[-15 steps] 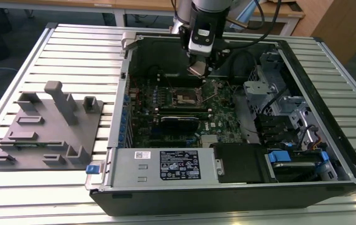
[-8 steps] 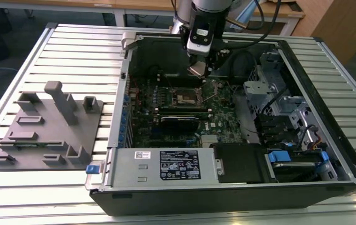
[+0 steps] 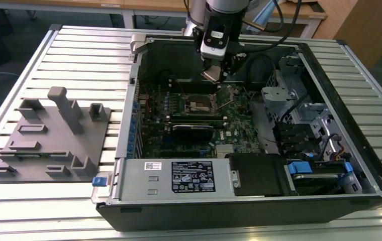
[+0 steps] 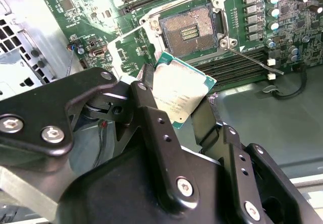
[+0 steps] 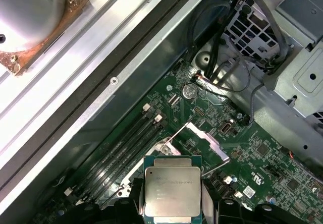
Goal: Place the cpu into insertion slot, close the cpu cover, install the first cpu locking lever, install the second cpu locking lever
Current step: 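Place the cpu into insertion slot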
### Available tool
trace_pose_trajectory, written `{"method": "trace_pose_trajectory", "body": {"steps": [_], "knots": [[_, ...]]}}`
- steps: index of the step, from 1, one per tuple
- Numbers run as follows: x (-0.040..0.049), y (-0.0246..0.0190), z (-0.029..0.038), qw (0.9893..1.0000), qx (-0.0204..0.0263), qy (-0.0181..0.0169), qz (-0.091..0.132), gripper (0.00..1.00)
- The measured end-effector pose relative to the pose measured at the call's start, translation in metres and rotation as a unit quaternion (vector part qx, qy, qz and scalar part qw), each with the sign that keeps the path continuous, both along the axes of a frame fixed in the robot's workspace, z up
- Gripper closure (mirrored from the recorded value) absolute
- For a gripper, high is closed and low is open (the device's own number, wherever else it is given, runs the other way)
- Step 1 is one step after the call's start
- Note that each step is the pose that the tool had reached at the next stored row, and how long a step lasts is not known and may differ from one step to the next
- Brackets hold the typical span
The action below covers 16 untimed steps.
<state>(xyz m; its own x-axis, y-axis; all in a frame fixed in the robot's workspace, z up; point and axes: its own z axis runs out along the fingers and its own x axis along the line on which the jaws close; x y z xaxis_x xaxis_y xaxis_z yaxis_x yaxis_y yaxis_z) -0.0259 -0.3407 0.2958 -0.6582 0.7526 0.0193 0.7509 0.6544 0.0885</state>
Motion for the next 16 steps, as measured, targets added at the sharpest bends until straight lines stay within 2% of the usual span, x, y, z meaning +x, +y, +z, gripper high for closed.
{"method": "trace_pose_trajectory", "body": {"steps": [16], "knots": [[0.0,0.0,0.0,0.9996,0.0,0.0,-0.029,0.46]]}}
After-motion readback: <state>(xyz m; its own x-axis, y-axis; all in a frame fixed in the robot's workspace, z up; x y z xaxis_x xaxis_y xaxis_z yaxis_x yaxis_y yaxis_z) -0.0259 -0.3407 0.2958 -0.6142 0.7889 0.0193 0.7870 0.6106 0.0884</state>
